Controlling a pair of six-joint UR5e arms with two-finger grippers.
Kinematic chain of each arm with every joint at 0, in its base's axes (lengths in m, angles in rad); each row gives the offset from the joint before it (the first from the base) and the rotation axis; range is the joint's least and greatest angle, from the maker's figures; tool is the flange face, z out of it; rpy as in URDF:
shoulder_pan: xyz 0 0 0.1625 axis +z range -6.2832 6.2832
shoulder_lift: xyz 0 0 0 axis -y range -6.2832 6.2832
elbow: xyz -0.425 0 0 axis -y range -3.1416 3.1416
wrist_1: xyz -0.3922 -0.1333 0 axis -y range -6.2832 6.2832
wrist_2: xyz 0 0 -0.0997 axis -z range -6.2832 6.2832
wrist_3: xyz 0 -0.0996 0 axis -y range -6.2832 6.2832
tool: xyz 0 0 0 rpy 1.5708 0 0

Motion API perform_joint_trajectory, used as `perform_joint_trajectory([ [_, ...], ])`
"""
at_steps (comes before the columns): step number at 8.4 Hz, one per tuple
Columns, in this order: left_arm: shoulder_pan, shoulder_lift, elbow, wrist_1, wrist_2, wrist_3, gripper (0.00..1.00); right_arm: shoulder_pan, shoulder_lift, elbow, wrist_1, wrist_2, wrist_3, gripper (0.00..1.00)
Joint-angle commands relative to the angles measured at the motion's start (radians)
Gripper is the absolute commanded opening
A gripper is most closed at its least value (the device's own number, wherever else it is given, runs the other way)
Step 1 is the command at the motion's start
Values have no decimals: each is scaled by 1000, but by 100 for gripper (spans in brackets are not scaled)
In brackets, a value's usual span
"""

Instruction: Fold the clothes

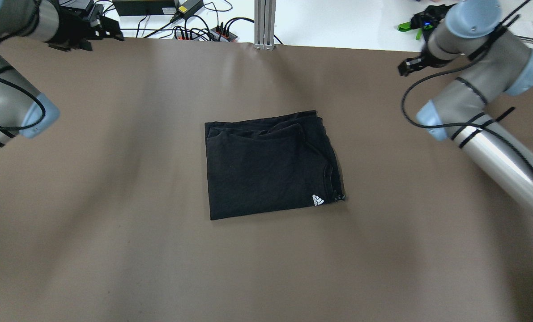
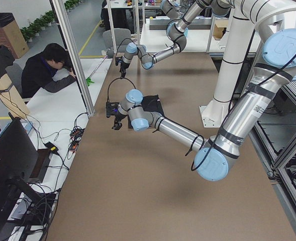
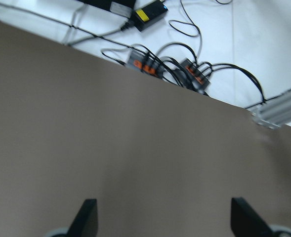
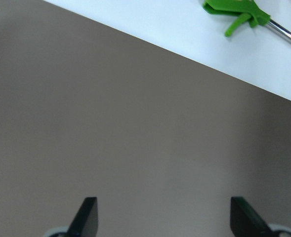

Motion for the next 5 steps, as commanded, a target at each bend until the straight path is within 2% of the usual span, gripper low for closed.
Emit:
perform_joint_trajectory([
  [1,-173,109,-5,98,-13,450,95,241,-274,127,-68,39,-472,94],
  [2,-226,157,-9,103,13,538,95,335,-325,127,-69,37,-636,94],
  [3,-257,192,-29,144,90,658,95,398,-393,127,-59,30,-750,94],
  [5,-261,290,-188,329,290,936,95,541,-441,120,-69,29,-823,94],
])
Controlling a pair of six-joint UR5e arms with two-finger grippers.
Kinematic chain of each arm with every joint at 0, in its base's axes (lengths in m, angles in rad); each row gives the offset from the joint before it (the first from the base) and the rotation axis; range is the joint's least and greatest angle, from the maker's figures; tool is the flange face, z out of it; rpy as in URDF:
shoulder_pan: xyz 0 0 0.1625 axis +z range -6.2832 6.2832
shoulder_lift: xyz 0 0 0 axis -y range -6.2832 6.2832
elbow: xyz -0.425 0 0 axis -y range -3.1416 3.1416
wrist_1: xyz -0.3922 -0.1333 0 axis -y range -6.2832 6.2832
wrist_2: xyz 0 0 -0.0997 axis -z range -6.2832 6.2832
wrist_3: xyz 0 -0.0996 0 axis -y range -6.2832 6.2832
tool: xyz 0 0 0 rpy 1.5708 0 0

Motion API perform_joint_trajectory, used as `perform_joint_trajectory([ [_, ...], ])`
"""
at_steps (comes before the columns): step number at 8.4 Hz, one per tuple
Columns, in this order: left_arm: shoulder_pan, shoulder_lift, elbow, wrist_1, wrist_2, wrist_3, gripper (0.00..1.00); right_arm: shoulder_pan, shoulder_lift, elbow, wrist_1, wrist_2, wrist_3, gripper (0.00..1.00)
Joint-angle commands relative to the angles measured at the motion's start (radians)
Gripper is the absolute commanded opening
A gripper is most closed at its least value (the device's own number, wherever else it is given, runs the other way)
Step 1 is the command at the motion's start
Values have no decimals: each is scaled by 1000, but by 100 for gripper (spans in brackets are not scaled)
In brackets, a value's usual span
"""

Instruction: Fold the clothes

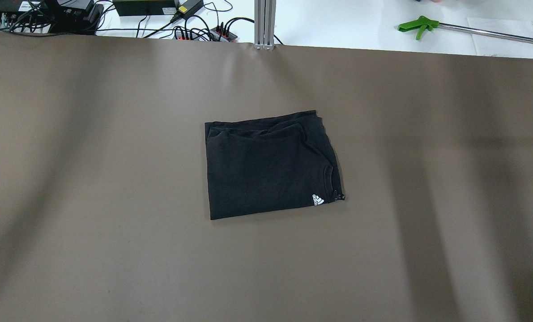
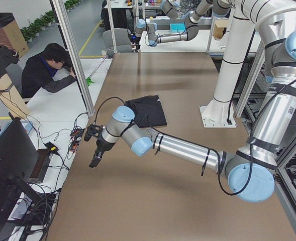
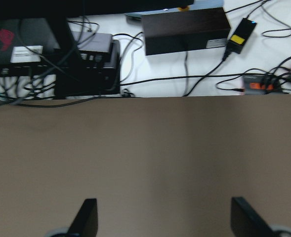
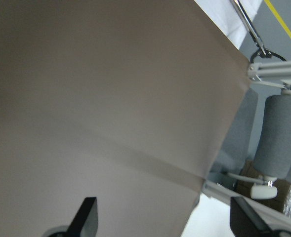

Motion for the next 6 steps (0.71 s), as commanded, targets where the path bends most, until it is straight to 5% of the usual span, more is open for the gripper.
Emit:
perform_joint_trajectory([
  [1,-18,155,-199,179,204,268,95,149,-96,1,-1,4,-161,94],
  [3,-17,239,-282,180,235,268,95,165,-121,4,-4,11,-174,94],
  [6,-17,250,-276,181,234,266,95,165,-121,6,-2,13,-174,94],
])
